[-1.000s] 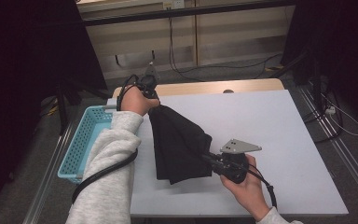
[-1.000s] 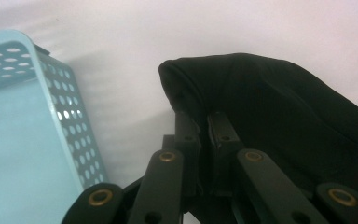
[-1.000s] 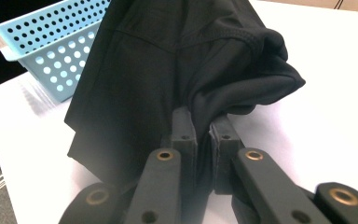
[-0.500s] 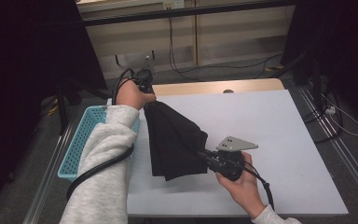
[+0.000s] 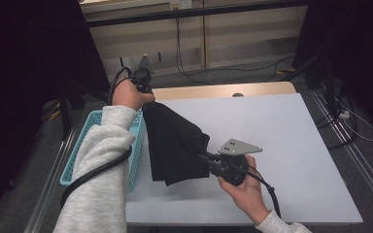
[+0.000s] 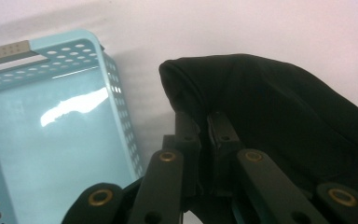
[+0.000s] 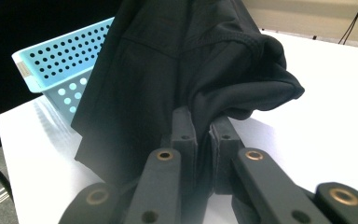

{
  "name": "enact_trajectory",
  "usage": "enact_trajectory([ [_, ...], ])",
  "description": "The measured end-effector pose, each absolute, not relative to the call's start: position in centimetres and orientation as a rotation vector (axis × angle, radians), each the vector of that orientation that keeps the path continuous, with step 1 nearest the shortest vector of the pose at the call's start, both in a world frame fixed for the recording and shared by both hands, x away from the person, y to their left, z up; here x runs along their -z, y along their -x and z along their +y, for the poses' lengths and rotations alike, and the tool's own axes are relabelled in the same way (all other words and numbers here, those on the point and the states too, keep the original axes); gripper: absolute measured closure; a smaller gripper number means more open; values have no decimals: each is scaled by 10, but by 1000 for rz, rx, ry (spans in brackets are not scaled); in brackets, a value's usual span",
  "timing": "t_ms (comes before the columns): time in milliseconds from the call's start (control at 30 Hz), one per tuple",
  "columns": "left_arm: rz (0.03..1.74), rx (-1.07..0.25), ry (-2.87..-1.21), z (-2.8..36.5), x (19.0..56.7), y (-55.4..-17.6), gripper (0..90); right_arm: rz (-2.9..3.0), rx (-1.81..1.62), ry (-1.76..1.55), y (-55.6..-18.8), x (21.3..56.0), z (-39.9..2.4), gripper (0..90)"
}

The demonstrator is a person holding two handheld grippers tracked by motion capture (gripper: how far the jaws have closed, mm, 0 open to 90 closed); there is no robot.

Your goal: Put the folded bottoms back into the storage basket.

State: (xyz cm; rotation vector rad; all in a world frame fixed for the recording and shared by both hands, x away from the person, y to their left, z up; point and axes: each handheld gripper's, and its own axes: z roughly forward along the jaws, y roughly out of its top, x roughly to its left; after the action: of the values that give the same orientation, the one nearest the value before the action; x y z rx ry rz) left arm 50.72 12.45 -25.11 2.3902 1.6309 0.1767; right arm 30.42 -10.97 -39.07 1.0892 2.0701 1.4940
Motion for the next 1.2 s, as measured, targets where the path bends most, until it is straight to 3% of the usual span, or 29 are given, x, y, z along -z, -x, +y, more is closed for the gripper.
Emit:
enact_trajectory([
  [1200, 1724, -204, -2353, 158, 220, -513, 848, 2039, -1585, -986, -312, 368, -79, 833],
])
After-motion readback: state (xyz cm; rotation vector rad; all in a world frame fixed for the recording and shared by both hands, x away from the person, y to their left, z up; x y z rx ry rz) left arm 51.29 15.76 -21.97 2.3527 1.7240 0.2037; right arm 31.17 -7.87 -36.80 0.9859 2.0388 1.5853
